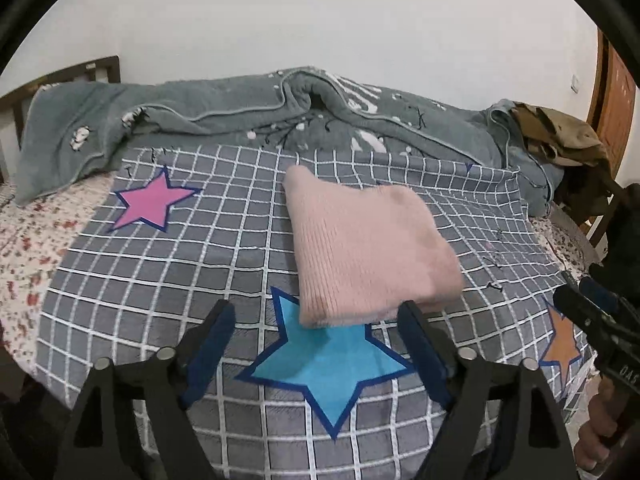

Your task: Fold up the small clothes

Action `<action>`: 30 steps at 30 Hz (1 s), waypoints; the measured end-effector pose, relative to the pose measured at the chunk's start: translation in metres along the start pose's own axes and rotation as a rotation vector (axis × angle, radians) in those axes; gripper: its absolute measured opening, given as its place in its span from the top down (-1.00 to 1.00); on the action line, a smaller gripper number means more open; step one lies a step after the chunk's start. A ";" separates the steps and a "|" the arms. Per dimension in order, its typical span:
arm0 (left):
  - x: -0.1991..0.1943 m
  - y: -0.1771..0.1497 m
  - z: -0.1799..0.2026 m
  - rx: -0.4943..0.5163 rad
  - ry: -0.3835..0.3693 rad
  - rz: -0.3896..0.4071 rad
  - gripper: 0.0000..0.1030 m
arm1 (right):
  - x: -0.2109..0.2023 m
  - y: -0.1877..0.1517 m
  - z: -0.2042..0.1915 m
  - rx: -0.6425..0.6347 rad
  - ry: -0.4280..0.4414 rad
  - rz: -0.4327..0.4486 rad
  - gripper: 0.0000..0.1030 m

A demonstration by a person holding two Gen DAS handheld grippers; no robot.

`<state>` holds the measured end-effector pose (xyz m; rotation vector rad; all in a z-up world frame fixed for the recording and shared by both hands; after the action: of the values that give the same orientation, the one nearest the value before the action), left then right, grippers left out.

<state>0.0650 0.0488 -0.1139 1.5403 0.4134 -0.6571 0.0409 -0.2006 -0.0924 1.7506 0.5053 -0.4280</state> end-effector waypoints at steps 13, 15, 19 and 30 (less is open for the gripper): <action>-0.052 0.005 0.016 0.032 0.070 0.041 -0.83 | -0.033 -0.003 -0.007 0.010 0.030 -0.016 -0.94; -0.055 0.005 0.016 0.028 0.073 0.042 -0.83 | -0.035 -0.004 -0.007 -0.001 0.024 -0.019 -0.94; -0.060 0.006 0.016 0.030 0.077 0.043 -0.83 | -0.041 -0.002 -0.006 -0.010 0.016 -0.012 -0.94; -0.068 0.010 0.019 0.034 0.084 0.056 -0.83 | -0.046 -0.001 0.002 0.014 0.010 -0.022 -0.94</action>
<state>0.0163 0.0383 -0.0631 1.6098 0.4230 -0.5593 0.0024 -0.2073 -0.0690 1.7625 0.5298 -0.4396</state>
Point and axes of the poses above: each gripper's, at about its wrist camera, not at the fingertips, and x roughly the way its jaws point, z to its right, y to its top, the point moved 6 cm from there along x, roughly the way its jaws point, and after that the axes turned 9 degrees about x, right-handed, at the moved point
